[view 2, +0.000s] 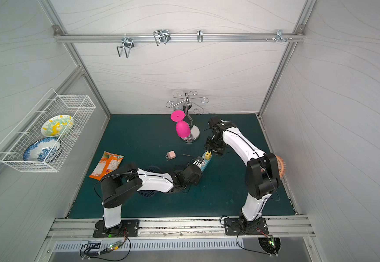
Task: Unplug the desk fan from the power strip
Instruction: Adjust the socket at the center of the board, then remove the plug from the socket.
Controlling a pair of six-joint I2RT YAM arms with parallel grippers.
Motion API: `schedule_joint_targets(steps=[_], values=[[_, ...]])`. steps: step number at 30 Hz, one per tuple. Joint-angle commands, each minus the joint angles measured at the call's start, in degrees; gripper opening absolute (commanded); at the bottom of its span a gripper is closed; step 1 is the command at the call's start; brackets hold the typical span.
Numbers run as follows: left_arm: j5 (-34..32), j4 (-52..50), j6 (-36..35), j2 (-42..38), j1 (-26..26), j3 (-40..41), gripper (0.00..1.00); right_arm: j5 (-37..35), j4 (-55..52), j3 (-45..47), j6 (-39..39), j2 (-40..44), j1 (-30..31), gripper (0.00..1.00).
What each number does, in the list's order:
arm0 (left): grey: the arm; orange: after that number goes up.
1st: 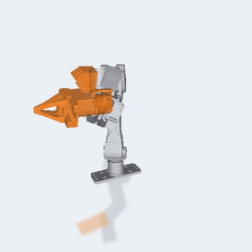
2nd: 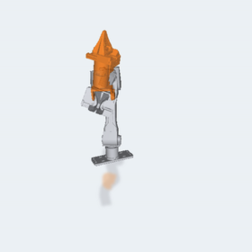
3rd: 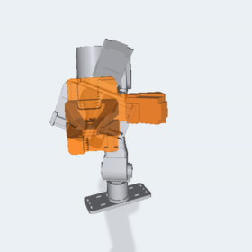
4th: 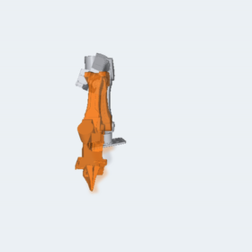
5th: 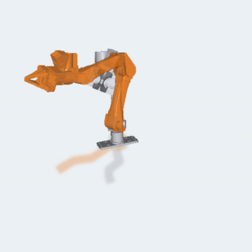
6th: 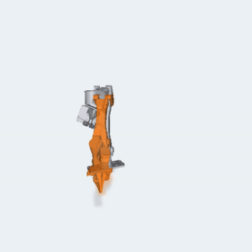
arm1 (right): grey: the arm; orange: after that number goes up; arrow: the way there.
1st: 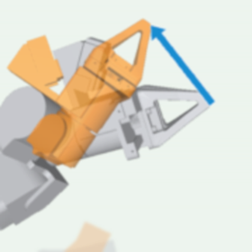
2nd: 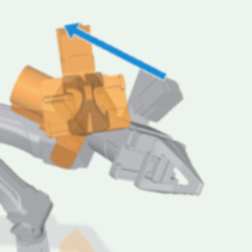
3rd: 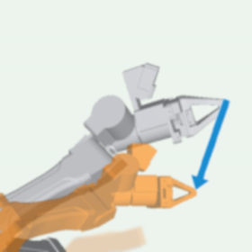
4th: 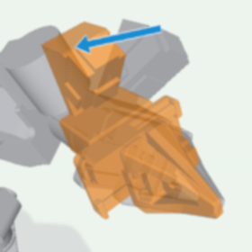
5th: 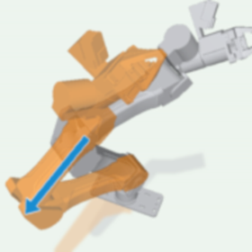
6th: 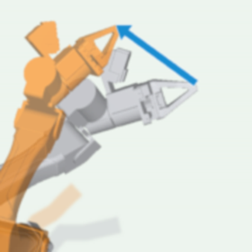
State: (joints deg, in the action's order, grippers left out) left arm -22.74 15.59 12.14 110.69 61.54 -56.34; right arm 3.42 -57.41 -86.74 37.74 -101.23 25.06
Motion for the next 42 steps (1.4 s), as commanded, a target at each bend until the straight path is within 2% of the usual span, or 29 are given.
schedule_joint_targets(steps=[1,15,26,42], values=[[-0.27,1.81,-1.09,0.49,-0.1,-0.35,0.22,-0.98,-3.36,-2.18,-0.07,-2.6,0.56,0.59],[-0.1,0.85,-0.8,0.75,-0.1,-0.77,0.21,-1.35,-7.64,-4.88,0.85,-1.97,1.98,0.58],[-0.53,1.43,-0.99,0.37,-0.19,-0.23,0.21,-3.42,-9.1,-7.04,2.96,4.37,2.39,0.59],[-0.43,1.18,-0.78,0.09,-0.19,-0.44,0.18,-1.08,-5.47,-3.66,3.83,-3.08,2.62,0.58]])
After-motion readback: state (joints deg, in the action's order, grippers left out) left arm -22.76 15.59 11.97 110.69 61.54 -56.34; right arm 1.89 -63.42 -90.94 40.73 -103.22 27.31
